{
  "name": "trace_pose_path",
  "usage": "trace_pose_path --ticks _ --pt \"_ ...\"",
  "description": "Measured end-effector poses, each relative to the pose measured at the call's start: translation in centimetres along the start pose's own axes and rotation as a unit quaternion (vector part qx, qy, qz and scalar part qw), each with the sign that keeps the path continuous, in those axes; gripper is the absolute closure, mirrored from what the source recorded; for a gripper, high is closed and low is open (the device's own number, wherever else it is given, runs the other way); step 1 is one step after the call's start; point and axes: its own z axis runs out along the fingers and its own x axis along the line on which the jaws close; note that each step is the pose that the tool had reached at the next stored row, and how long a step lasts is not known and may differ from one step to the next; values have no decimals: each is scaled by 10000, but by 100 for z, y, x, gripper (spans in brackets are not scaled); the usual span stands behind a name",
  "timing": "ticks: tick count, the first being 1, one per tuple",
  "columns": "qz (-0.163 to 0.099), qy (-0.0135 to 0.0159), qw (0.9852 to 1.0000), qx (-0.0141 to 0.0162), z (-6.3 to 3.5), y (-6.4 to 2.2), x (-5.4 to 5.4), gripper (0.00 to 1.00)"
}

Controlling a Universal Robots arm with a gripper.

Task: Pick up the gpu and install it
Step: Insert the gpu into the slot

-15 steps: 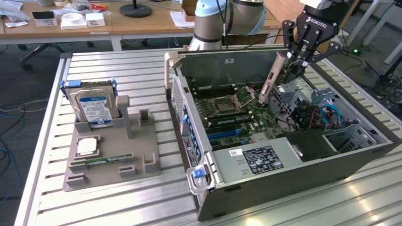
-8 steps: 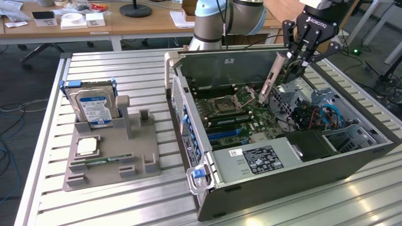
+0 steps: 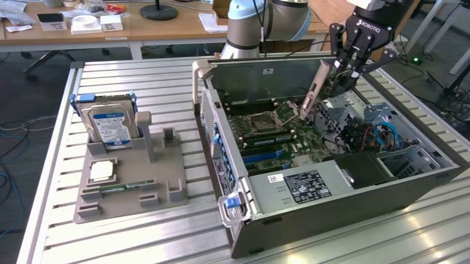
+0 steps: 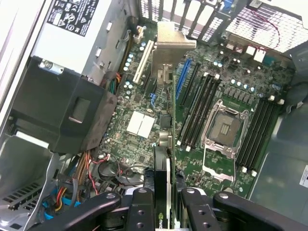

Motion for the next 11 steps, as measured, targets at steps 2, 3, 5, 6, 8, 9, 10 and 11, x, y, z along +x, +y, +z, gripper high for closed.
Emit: trace_pose_path --ticks 2,3,5,6,8,9,10,11 --pt "99 -8 10000 0 1 8 -3 74" --pt "150 -12 9999 -1 2 12 -5 74" --pt "288 -23 9996 -1 4 20 -8 74" --pt "351 -28 9994 -1 5 23 -8 74" --pt "472 -38 9989 -2 7 28 -10 74" --pt "533 -43 9986 -2 8 30 -11 74" --pt "595 -48 9982 -2 8 32 -12 74" --pt "657 -53 9978 -2 9 34 -12 74"
